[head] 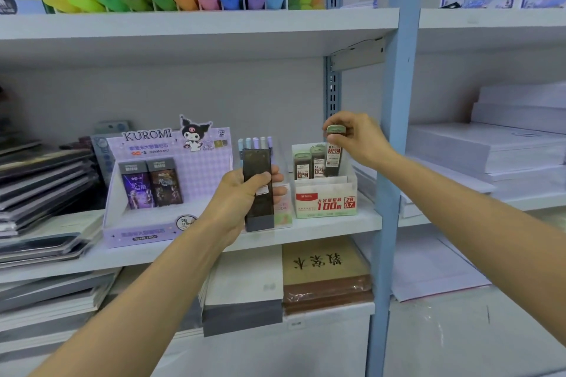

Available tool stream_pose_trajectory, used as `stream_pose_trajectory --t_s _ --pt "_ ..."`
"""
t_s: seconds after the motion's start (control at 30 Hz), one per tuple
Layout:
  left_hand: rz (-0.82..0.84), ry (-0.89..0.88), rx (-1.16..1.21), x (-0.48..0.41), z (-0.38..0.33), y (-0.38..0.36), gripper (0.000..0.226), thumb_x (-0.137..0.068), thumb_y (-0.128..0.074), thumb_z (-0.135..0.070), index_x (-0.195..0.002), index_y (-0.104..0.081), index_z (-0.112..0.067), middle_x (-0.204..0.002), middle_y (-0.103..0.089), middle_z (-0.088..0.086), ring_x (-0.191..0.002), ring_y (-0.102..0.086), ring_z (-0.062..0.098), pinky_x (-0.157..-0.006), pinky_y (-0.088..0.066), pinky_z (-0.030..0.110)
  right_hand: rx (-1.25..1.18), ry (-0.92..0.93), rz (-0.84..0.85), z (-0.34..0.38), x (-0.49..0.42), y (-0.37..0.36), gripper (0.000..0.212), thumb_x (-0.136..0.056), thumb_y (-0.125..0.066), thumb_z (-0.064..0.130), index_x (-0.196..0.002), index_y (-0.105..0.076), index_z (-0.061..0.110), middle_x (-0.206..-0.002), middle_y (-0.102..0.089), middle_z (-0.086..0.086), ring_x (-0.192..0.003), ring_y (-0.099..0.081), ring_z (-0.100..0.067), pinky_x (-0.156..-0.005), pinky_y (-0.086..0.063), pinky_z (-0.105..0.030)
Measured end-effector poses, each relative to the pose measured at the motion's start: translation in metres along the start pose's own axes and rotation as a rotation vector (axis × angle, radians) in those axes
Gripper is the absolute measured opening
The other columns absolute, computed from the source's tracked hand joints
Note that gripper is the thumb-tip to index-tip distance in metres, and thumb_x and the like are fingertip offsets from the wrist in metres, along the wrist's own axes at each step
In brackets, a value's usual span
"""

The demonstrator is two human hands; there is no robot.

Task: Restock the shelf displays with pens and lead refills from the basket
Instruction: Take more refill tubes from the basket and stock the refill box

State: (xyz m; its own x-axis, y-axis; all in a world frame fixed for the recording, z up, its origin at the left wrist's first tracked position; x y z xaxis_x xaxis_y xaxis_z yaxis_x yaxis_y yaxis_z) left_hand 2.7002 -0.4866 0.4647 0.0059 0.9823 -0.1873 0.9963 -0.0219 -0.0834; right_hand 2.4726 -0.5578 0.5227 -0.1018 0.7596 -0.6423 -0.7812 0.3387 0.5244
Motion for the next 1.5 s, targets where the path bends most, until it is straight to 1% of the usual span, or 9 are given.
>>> stream_pose_trajectory --t_s 0.3,0.6,0.8,0.9,0.97,1.07,1.17,1.3,1.5 --pt "0.056 -0.015 0.015 -0.001 0.001 0.004 0.019 -0.098 -0.052 -0.014 -0.108 -0.067 -0.009 -0.105 -0.073 0.009 -0.092 -0.070 0.023 -0.088 -0.056 0.037 -0.053 0.036 0.115 0.003 -0.007 -0.012 0.021 -0.089 -0.065 0.008 -0.096 -0.064 0.027 -0.097 -0.068 0.010 -0.091 -0.064 -0.001 -0.079 -0.051 -0.017" --pt "0.099 -0.031 0.025 0.000 0.001 0.008 0.022 -0.096 -0.054 -0.013 -0.115 -0.064 -0.005 -0.104 -0.073 0.010 -0.093 -0.070 0.024 -0.089 -0.055 0.038 0.175 0.012 0.017 -0.002 -0.012 -0.024 0.028 -0.083 -0.072 0.009 -0.110 -0.066 0.015 -0.094 -0.063 0.000 -0.085 -0.059 -0.015 -0.085 -0.053 -0.030" --pt "0.144 -0.058 0.039 0.004 -0.002 0.008 0.019 -0.093 -0.058 -0.013 -0.112 -0.061 -0.012 -0.099 -0.076 0.003 -0.087 -0.073 0.019 -0.066 -0.058 0.025 0.313 0.044 0.012 0.004 -0.003 -0.030 0.011 -0.088 -0.068 0.016 -0.096 -0.073 0.013 -0.097 -0.061 0.004 -0.085 -0.053 -0.008 -0.087 -0.051 -0.031" --pt "0.156 -0.082 0.071 0.006 -0.004 0.010 0.020 -0.092 -0.060 -0.013 -0.112 -0.061 -0.013 -0.099 -0.075 0.005 -0.086 -0.073 0.020 -0.066 -0.058 0.027 0.081 0.098 0.017 0.032 0.004 -0.029 0.022 -0.094 -0.059 0.030 -0.109 -0.069 0.018 -0.098 -0.064 0.008 -0.080 -0.058 -0.005 -0.079 -0.052 -0.027" --pt "0.138 -0.093 0.041 0.007 -0.006 0.012 0.024 -0.091 -0.062 -0.016 -0.116 -0.060 -0.014 -0.100 -0.075 0.005 -0.089 -0.073 0.022 -0.071 -0.059 0.031 -0.180 0.087 0.200 0.058 0.012 -0.035 0.027 -0.093 -0.058 0.038 -0.113 -0.067 0.022 -0.094 -0.069 0.012 -0.070 -0.061 -0.002 -0.068 -0.052 -0.020" --pt "0.116 -0.096 -0.031 0.011 -0.008 0.017 0.028 -0.090 -0.064 -0.021 -0.117 -0.060 -0.015 -0.098 -0.076 0.004 -0.090 -0.073 0.021 -0.078 -0.059 0.037 -0.291 0.104 0.421 0.085 0.022 -0.049 0.017 -0.092 -0.064 0.027 -0.106 -0.070 0.021 -0.078 -0.071 0.011 -0.059 -0.057 -0.002 -0.058 -0.049 -0.015" --pt "0.101 -0.122 -0.125 0.020 -0.013 0.037 0.023 -0.089 -0.066 -0.019 -0.111 -0.062 -0.013 -0.094 -0.076 0.006 -0.086 -0.073 0.018 -0.069 -0.059 0.027 -0.453 0.076 0.366 0.098 0.022 -0.057 0.013 -0.094 -0.061 0.014 -0.104 -0.068 0.014 -0.071 -0.068 0.002 -0.057 -0.059 -0.006 -0.056 -0.051 -0.017" --pt "-0.051 -0.158 -0.126 0.034 -0.018 0.080 0.012 -0.089 -0.066 -0.008 -0.101 -0.065 -0.009 -0.095 -0.071 0.015 -0.075 -0.071 0.019 -0.066 -0.058 0.026 -0.746 -0.097 0.347 0.105 0.019 -0.071 0.023 -0.092 -0.062 0.023 -0.106 -0.065 0.004 -0.091 -0.073 -0.014 -0.073 -0.070 -0.019 -0.066 -0.057 -0.021" --pt "-0.164 -0.099 0.459 0.045 -0.028 0.126 0.026 -0.085 -0.064 0.000 -0.111 -0.060 0.004 -0.099 -0.070 0.012 -0.088 -0.072 0.020 -0.088 -0.056 0.028 -0.849 -0.047 0.501 0.132 0.034 -0.119 0.021 -0.077 -0.078 0.024 -0.086 -0.065 0.010 -0.100 -0.074 -0.007 -0.095 -0.071 -0.028 -0.090 -0.054 -0.031"
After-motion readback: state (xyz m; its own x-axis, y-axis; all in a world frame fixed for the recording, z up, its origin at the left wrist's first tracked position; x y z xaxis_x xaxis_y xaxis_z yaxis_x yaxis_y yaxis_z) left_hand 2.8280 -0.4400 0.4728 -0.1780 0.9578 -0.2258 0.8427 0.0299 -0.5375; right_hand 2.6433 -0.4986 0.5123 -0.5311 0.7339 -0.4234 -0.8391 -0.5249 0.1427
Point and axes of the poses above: each hand's wrist, its own x-axis away from the middle knuckle, its own y-axis out of the back of the hand, z = x × y, the point moved 3 cm from there along -x, towards the middle knuckle
